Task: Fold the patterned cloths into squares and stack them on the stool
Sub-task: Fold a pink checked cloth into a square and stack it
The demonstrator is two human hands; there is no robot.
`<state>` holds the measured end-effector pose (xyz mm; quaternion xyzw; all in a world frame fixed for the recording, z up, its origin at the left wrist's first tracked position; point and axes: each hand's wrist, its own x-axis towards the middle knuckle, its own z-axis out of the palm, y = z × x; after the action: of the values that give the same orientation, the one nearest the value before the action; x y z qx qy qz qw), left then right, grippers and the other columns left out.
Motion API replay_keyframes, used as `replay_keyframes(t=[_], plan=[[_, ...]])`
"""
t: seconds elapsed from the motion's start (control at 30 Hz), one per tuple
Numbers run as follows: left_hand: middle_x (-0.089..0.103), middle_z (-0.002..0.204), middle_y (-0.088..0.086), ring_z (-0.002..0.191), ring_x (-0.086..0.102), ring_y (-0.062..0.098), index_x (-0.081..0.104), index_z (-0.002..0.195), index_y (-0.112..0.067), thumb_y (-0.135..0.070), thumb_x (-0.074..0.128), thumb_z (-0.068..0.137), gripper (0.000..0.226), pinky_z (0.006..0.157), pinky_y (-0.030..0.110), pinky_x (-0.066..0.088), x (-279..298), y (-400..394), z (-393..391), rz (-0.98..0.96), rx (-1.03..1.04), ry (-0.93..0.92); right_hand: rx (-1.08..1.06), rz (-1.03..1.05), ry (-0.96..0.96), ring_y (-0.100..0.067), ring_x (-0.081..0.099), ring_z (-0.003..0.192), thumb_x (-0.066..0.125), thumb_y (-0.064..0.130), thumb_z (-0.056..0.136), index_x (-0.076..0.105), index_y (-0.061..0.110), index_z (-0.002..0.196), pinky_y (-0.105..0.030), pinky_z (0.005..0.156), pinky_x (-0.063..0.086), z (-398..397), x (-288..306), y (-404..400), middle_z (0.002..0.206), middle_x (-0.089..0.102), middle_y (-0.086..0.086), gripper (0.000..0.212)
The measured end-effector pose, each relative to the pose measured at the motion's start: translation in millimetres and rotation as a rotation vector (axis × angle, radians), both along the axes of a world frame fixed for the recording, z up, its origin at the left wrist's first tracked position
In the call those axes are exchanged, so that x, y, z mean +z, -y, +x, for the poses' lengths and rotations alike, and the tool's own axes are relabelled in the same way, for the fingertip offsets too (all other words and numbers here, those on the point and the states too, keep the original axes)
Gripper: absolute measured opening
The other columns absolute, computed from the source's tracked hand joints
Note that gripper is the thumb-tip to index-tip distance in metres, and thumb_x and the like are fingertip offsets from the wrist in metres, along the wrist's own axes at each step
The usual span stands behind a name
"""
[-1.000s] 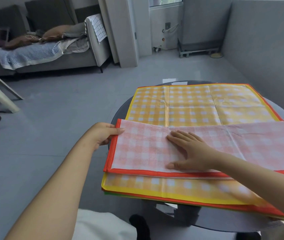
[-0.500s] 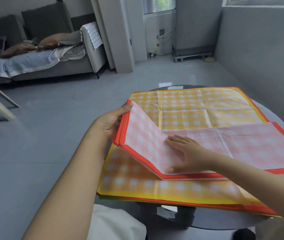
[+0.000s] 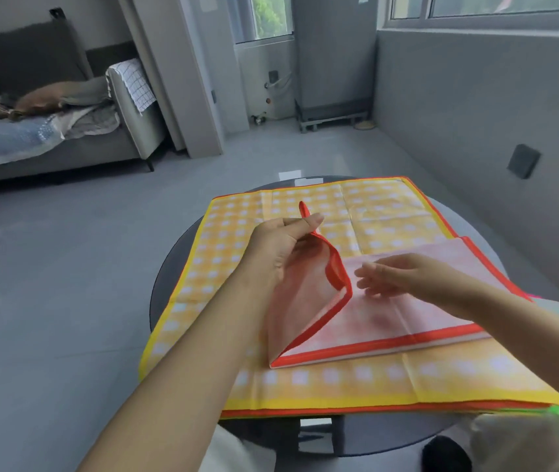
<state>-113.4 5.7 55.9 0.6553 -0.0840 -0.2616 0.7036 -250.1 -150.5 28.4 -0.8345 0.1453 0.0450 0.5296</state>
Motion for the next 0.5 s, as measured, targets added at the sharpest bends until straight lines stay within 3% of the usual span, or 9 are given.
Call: replay_keyframes(t=[0.13, 0.27, 0.37, 0.5], plan=[[0.064, 0.065, 0.004, 0.059, 0.063, 0.02, 0.062, 0.077, -0.008, -0.013, 0.08, 0.074, 0.019, 0.068, 0.035, 0.057, -31, 31, -18, 0.129, 0.012, 0.119, -0.064, 0.156, -0.056, -0.019, 0.069, 0.079, 0.046, 0.052, 0.087, 0.067, 0.013, 0.107, -0.033, 0.075, 0.053, -13, 7, 11, 0.091, 0.073, -0.005, 0.048], [0.07, 0.077, 0.002, 0.074, 0.071, 0.026, 0.056, 0.065, -0.012, -0.015, 0.082, 0.072, 0.027, 0.073, 0.045, 0.059, -60, 48, -28, 0.264, 0.034, 0.255, -0.044, -0.088, -0.103, -0.009, 0.066, 0.063, 0.062, 0.049, 0.08, 0.059, 0.02, 0.112, -0.024, 0.064, 0.051, -20, 1, 2, 0.091, 0.071, -0.004, 0.043], [0.069, 0.079, 0.003, 0.067, 0.07, 0.017, 0.059, 0.077, -0.009, -0.019, 0.08, 0.075, 0.023, 0.069, 0.037, 0.06, -66, 50, -33, 0.334, 0.009, 0.299, -0.096, -0.228, -0.107, -0.004, 0.06, 0.052, 0.073, 0.035, 0.078, 0.051, 0.022, 0.122, -0.02, 0.057, 0.048, -18, -9, -8, 0.084, 0.069, 0.0, 0.052], [0.069, 0.078, 0.004, 0.064, 0.068, 0.014, 0.062, 0.092, -0.005, -0.03, 0.073, 0.082, 0.029, 0.067, 0.028, 0.06, -65, 47, -36, 0.328, -0.032, 0.271, -0.128, -0.328, -0.114, -0.009, 0.058, 0.062, 0.076, 0.031, 0.074, 0.044, 0.022, 0.123, -0.02, 0.055, 0.046, -15, -18, -14, 0.08, 0.062, 0.003, 0.058]])
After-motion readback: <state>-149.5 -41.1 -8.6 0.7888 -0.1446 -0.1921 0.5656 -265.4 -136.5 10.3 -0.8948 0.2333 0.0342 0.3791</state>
